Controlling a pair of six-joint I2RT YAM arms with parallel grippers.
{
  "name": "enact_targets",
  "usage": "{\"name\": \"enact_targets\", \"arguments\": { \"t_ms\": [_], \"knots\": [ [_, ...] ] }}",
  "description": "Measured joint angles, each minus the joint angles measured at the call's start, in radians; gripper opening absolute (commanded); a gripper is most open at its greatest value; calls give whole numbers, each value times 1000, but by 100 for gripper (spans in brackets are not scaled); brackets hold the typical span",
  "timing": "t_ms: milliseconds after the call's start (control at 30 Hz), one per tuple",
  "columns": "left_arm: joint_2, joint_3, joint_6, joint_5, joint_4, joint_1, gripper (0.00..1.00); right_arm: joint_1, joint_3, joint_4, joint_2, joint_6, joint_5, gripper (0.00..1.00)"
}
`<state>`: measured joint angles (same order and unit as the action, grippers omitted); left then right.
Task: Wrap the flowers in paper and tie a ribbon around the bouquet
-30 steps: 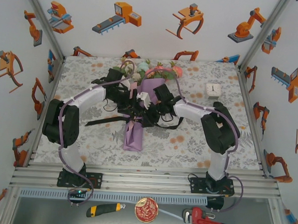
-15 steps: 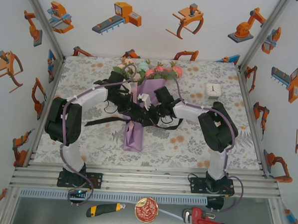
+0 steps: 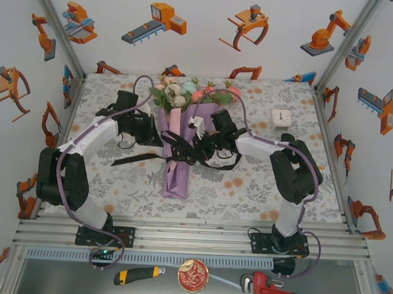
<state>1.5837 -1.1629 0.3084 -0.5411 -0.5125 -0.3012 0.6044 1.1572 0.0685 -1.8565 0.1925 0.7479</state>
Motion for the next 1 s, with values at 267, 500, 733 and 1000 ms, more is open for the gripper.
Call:
{"name": "enact_targets", "arguments": {
  "t_ms": [267,500,733,1000],
  "knots": [
    [47,-27,-80,-31,61,-185,67,-5,0,-58,-7,-27,17,40],
    [176,-76,-163,-17,67,-200,69,-8,-8,-140,-59,-82,56,41],
    [250,-128,-268,-21,7,-209,56,-13,-13,-164,-115,-103,107,37],
    [255,-131,-353,-7,-64,-209,21,-13,-36,-159,-114,-94,145,36]
  ]
}}
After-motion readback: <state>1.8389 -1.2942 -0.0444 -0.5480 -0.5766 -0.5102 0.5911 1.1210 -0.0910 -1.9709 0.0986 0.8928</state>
